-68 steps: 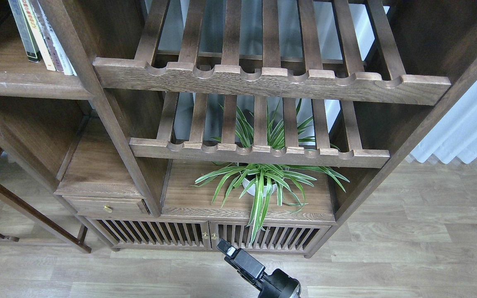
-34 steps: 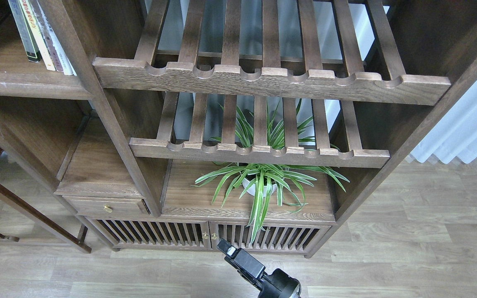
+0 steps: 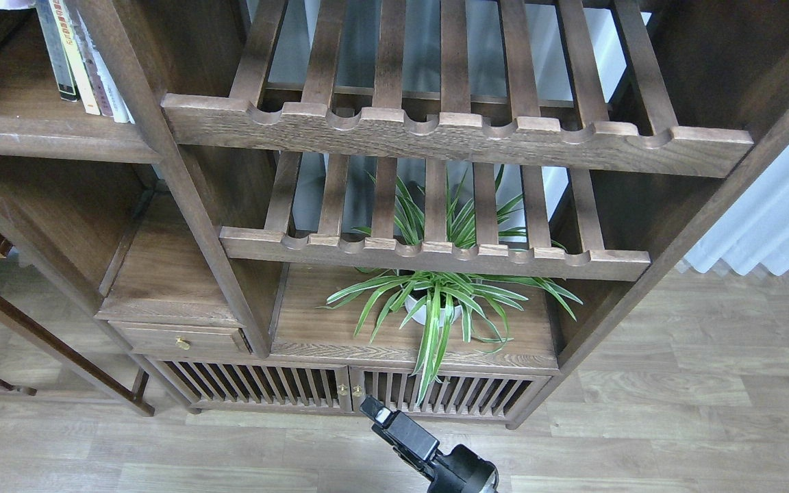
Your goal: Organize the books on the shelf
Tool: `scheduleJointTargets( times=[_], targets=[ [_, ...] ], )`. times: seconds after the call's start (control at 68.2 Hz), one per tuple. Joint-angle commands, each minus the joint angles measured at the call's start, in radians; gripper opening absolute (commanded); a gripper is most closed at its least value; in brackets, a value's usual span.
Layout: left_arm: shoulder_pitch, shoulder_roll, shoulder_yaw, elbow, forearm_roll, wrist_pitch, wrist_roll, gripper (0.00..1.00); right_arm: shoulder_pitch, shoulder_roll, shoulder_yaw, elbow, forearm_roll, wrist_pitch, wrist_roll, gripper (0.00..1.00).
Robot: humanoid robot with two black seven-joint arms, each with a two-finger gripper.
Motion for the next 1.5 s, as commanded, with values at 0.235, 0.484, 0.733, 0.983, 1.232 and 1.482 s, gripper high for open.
scheduleJointTargets(
  times=[0.235, 0.484, 0.733, 0.983, 1.232, 1.482],
  targets=[
    [0.094, 0.051, -0.024, -0.021, -0.155, 0.0, -0.004, 0.63, 0.0, 0.0, -0.003, -0.001, 0.0, 0.0, 0.0, 1.0],
    [0.177, 0.072, -0.08, -0.081, -0.247, 0.0, -0.004, 0.64, 0.0, 0.0, -0.003, 0.0, 0.0, 0.0, 0.0, 1.0],
    [0.3, 0.098, -0.212, -0.184, -0.256, 0.0, -0.004, 0.64, 0.001, 0.0, -0.001, 0.002, 0.002, 0.0, 0.0, 1.0],
    [0.535, 0.1, -0.331, -0.392, -0.293, 0.0, -0.004, 0.66, 0.001, 0.0, 0.005, 0.014, 0.005, 0.0, 0.002, 1.0],
    [0.716, 0.091, -0.368, -0.56, -0.334, 0.0, -0.003, 0.66, 0.003, 0.0, 0.052, 0.029, 0.005, 0.0, 0.003, 1.0],
    [0.875, 0.052, -0.413, -0.629, -0.337, 0.0, -0.004, 0.68, 0.007, 0.0, 0.089, 0.045, 0.005, 0.0, 0.002, 1.0]
  ],
)
